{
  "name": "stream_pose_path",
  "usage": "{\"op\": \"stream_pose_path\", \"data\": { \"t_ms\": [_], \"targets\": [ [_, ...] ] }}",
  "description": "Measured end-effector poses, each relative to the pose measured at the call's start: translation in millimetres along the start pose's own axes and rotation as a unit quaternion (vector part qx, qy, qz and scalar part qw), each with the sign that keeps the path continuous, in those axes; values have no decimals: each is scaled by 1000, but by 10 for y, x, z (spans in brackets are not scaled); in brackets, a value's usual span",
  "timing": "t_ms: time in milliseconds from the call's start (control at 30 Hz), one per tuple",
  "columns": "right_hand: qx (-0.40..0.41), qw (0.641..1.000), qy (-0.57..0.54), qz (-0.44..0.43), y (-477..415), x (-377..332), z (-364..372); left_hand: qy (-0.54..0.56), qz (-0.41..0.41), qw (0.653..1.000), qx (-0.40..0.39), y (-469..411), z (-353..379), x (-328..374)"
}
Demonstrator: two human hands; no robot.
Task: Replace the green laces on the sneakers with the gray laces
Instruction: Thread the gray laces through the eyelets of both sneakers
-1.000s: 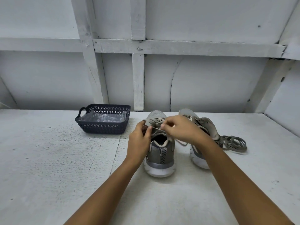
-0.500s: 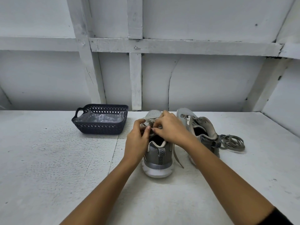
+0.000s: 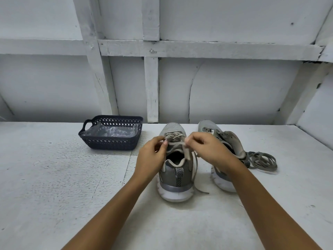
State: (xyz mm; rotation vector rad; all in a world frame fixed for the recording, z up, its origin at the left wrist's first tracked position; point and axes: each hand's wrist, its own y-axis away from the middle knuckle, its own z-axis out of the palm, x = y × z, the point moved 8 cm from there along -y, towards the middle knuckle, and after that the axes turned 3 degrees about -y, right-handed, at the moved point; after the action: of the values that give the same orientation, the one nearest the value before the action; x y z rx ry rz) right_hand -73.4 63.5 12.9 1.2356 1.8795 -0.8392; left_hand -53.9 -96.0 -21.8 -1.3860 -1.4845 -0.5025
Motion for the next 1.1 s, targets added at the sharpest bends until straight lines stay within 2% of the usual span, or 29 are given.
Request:
{"op": "stream_pose_path", "data": {
  "t_ms": [100, 267, 433, 533, 600, 667, 767, 867, 1100],
  "targets": [
    [74, 996, 44, 24, -157, 107, -127, 11, -9, 998, -53, -102, -25, -22],
    [47, 994, 90, 46, -319, 152, -44, 38, -40, 989, -140, -297, -39, -49],
    [83, 988, 123, 33, -384, 183, -39, -9, -11, 987, -161, -417, 20, -28],
    [92, 988, 116, 43, -450, 230, -23, 10, -27, 988, -153, -456, 45, -14],
    [82, 990, 102, 54, -491, 246, -22, 15, -35, 986, -165, -493, 50, 3],
    [64, 994, 35, 81, -546, 294, -39, 36, -63, 979, -192, -548, 63, -31],
    [-14, 991, -60, 122, -559, 311, 2, 40, -98, 966, -236, -590, 90, -102],
    [-79, 990, -62, 102, -544, 224, 11, 7, -80, 965, -250, -597, 119, -82],
    [-83, 991, -47, 92, -641, 213, 63, 13, -92, 971, -219, -598, 176, -123]
  ]
}}
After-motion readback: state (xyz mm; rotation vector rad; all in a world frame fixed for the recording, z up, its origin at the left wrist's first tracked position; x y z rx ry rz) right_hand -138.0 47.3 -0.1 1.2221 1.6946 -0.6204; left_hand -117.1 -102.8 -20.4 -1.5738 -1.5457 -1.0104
